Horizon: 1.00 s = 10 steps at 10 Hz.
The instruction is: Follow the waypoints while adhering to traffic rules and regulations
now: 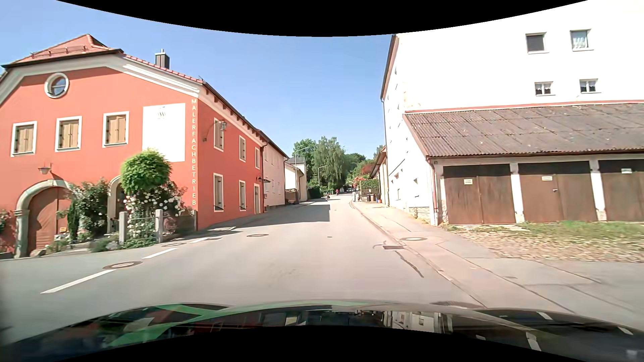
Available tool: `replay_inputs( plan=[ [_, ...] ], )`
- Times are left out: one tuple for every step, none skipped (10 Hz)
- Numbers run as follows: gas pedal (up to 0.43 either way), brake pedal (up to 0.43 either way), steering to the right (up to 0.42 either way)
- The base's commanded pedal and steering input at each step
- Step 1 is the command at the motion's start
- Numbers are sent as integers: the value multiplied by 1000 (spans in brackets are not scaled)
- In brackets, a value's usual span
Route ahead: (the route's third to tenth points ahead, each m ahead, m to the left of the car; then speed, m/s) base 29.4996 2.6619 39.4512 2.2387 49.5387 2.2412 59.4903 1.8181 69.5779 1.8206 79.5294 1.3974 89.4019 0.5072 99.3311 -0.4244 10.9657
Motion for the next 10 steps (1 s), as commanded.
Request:
replay_inputs(
  plan=[
    [110,0,-2],
    [110,0,-3],
    [110,0,-3],
    [118,0,-3],
    [118,0,-3],
    [138,0,-3],
    [138,0,-3],
    [138,0,-3],
    [157,0,-3],
    [169,0,-3]
  ],
)
